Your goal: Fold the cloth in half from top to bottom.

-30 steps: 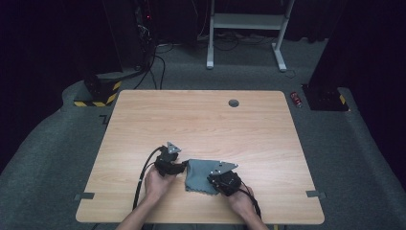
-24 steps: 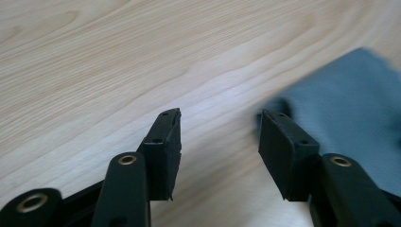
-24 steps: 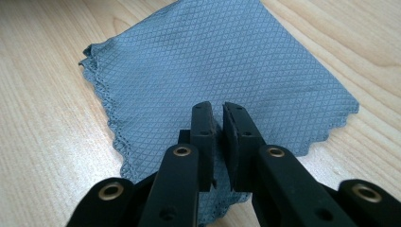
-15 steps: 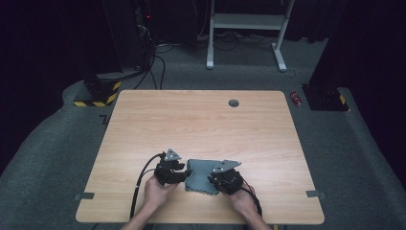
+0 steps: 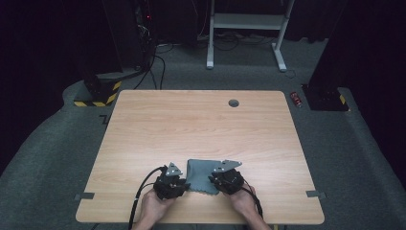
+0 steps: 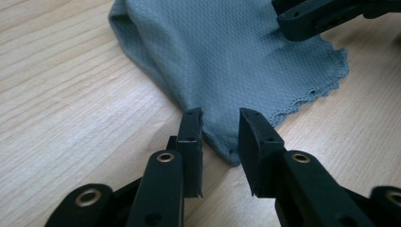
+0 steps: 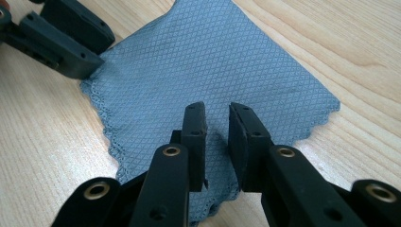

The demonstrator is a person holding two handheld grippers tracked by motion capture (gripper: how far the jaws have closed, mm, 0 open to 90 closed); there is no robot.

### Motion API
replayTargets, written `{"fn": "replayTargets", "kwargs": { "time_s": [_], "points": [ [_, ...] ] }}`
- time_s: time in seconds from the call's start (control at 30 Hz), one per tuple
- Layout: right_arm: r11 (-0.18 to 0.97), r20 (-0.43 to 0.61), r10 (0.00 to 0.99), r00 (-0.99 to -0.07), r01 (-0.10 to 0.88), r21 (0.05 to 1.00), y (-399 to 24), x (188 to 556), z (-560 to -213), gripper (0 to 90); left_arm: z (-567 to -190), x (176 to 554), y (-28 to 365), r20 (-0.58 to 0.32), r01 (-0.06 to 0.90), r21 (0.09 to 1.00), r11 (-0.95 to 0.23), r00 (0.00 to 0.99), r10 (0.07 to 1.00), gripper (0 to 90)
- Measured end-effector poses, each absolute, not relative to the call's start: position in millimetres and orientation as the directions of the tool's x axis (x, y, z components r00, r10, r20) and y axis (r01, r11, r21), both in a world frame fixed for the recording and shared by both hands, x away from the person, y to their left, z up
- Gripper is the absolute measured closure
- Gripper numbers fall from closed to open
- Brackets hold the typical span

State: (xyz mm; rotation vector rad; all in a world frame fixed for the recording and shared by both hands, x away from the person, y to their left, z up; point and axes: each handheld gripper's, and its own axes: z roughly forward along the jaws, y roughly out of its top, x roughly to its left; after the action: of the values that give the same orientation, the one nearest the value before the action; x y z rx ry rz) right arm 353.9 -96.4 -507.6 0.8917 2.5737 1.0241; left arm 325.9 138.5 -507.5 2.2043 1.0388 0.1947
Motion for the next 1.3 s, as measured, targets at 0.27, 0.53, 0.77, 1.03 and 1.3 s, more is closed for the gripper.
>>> {"fn": "replayTargets", "kwargs": {
  "time_s": [0.27, 0.53, 0.77, 1.03, 1.3],
  "points": [
    [0.566, 0.01, 0.626, -0.78, 0.463, 0.682, -100, 354, -508, 76.9, -507, 324, 138, -0.125, 0.611, 0.645, -0.458, 0.676, 0.726, 88.7],
    [0.579, -0.004, 0.624, -0.782, 0.459, 0.674, -97, 356, -510, 76.8, -506, 316, 135, -0.163, 0.63, 0.627, -0.459, 0.682, 0.713, 86.3],
    [0.533, -0.003, 0.65, -0.76, 0.454, 0.714, -95, 363, -499, 78.5, -490, 331, 129, -0.128, 0.563, 0.715, -0.414, 0.688, 0.714, 67.5],
    [0.447, 0.033, 0.718, -0.696, 0.497, 0.744, -78, 388, -501, 82.5, -493, 380, 104, -0.084, 0.554, 0.722, -0.415, 0.665, 0.742, 63.2],
    [0.424, 0.068, 0.756, -0.651, 0.566, 0.707, -89, 400, -517, 82.7, -510, 392, 124, -0.035, 0.611, 0.669, -0.423, 0.594, 0.803, 66.8]
  ]
}}
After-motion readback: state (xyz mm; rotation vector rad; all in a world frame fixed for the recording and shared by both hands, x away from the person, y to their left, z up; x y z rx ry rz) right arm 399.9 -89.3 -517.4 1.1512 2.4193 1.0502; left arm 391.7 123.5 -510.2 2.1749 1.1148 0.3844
